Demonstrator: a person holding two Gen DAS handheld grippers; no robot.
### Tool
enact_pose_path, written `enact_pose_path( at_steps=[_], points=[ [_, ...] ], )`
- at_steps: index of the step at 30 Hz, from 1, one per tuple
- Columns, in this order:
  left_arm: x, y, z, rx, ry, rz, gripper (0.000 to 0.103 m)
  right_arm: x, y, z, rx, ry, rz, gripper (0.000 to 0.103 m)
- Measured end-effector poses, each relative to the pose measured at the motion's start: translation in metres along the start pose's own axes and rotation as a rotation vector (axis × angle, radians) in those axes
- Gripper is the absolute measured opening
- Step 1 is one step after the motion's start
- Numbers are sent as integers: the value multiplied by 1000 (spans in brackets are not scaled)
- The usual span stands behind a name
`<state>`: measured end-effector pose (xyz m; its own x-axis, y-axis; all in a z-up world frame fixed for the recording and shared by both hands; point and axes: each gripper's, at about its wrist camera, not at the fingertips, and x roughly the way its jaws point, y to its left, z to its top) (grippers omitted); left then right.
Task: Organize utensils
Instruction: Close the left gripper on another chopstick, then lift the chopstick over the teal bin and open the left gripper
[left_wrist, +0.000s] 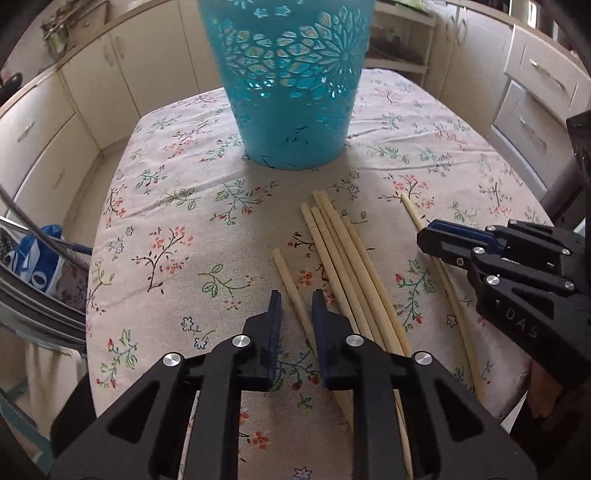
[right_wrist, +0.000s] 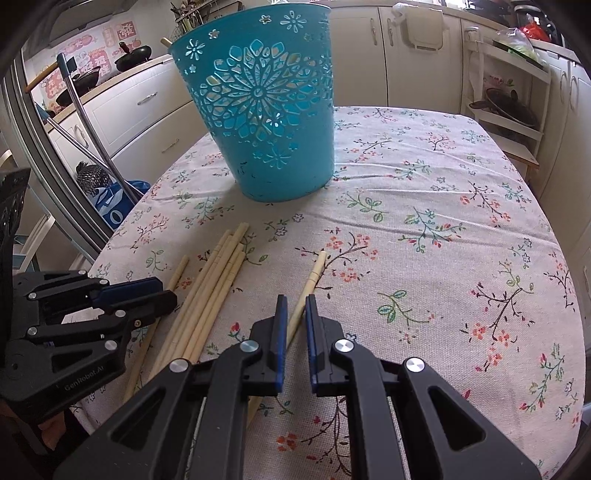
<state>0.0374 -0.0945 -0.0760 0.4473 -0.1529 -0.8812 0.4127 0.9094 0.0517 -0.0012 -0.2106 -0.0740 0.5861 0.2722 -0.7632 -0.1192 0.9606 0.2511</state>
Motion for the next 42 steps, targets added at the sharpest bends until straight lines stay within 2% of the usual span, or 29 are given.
enact_pose_path(
  at_steps=[1, 2, 4, 6, 8, 12, 18, 23, 28, 30, 33, 36, 42],
  points=[
    [1, 1, 2, -3, 10, -6, 16, 0, 0, 0, -3, 1, -2, 10],
    [1, 2, 4, 1, 20, -16, 9, 0, 1, 0, -11, 2, -5, 10],
    [1, 2, 7, 5, 32, -41, 5, 0, 3, 1, -24, 4, -13, 10],
    [-3, 2, 6, -2, 29, -76, 4, 0, 2, 1, -21, 6, -8, 10],
    [-15, 2, 6, -7, -7, -121, 4, 0, 1, 0, -14, 4, -3, 10],
    [-65, 7, 21, -18, -183, -248, 4, 0, -1, 0, -2, 0, 4, 10],
    [-141, 16, 78, -26, -480, -309, 4, 0, -5, 0, 35, -3, 28, 10],
    [-173, 27, 135, -92, -700, -279, 4, 0, -4, 0, 35, -6, 28, 10],
    [-159, 40, 188, -205, -836, -217, 4, 0, -4, 0, 35, -7, 29, 10],
    [-147, 42, 202, -254, -881, -159, 5, 0, -5, 0, 34, -7, 29, 10],
    [-133, 41, 207, -296, -897, -82, 5, 0, -5, 1, 36, -3, 34, 10],
    [-115, 38, 209, -290, -875, -29, 5, 2, -7, 3, 43, 1, 42, 10],
    [-92, 33, 201, -243, -809, -1, 5, 2, -9, 4, 45, 3, 45, 10]
  ],
)
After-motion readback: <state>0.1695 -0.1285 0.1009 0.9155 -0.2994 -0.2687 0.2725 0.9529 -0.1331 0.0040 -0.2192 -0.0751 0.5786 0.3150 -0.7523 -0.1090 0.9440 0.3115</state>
